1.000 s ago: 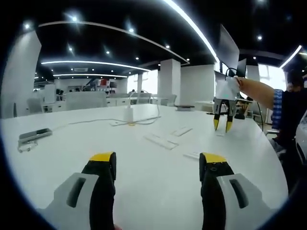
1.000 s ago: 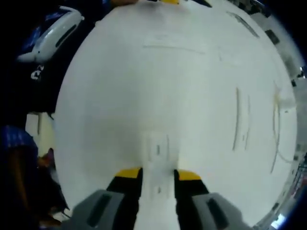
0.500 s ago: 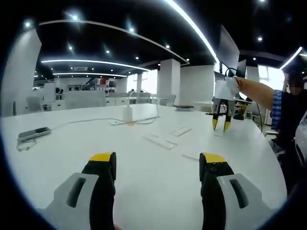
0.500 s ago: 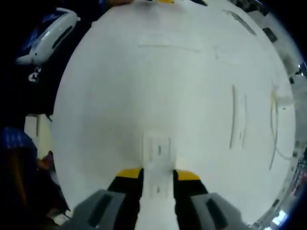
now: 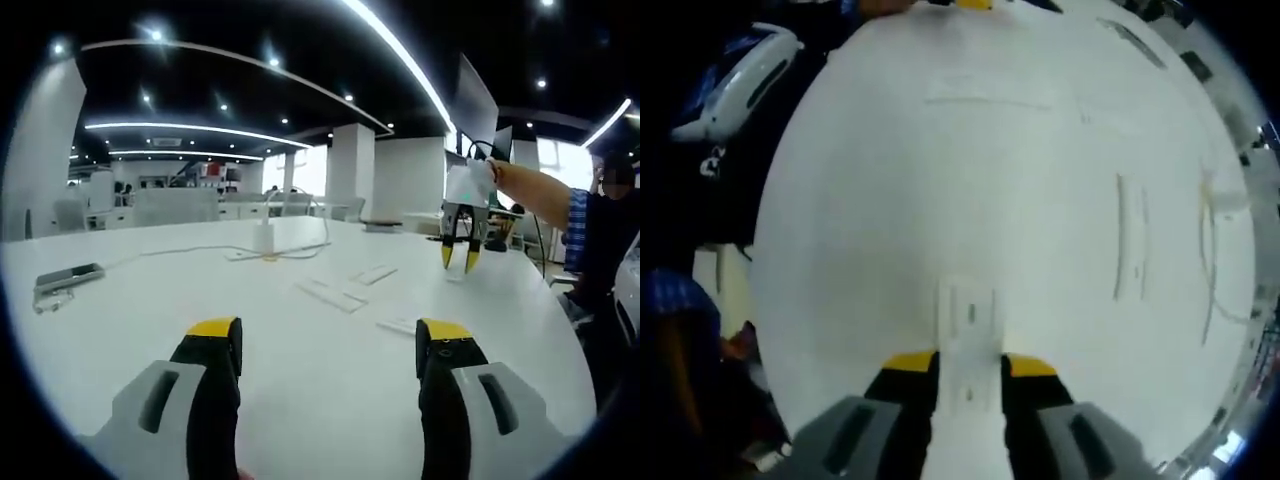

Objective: Locate the socket holder cover, grip the socket holder cover, clip it into the socket holder slot.

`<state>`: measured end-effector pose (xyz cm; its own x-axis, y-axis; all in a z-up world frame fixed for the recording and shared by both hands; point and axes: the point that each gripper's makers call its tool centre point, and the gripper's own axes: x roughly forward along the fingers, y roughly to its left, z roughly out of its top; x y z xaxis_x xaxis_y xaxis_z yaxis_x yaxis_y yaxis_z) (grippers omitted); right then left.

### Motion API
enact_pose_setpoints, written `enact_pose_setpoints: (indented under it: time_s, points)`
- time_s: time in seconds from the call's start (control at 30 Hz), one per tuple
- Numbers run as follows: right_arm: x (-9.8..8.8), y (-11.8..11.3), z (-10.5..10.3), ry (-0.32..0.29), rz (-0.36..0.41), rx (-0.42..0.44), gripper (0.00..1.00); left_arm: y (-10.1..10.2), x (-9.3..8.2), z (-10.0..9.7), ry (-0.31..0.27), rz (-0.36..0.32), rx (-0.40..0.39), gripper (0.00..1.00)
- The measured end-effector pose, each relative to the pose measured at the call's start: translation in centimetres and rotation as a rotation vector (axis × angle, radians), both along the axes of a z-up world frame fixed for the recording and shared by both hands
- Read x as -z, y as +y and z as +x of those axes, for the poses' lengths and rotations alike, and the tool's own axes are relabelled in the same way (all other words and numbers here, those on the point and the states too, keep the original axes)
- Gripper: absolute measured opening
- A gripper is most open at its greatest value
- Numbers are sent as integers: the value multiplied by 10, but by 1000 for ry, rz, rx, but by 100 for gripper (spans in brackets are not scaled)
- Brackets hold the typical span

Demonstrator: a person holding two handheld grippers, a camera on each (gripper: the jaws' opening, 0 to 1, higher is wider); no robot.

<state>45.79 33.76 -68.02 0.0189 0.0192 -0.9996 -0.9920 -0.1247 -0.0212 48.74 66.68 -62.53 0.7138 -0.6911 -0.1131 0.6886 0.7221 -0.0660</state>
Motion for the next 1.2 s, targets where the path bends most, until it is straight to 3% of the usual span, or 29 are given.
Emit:
enact_pose_setpoints:
  time_s: [0.33,0.7,1.2]
  points:
    - [-10,-13,23,-32,4,64,26,-1,1,-1,2,-3,4,70]
    - [-4,-23,61,-95,-28,141,26,-3,4,-2,14,1,13,70]
    - [-13,-8,87,-113,-68,100,26,-1,5,-2,16,8,14,69]
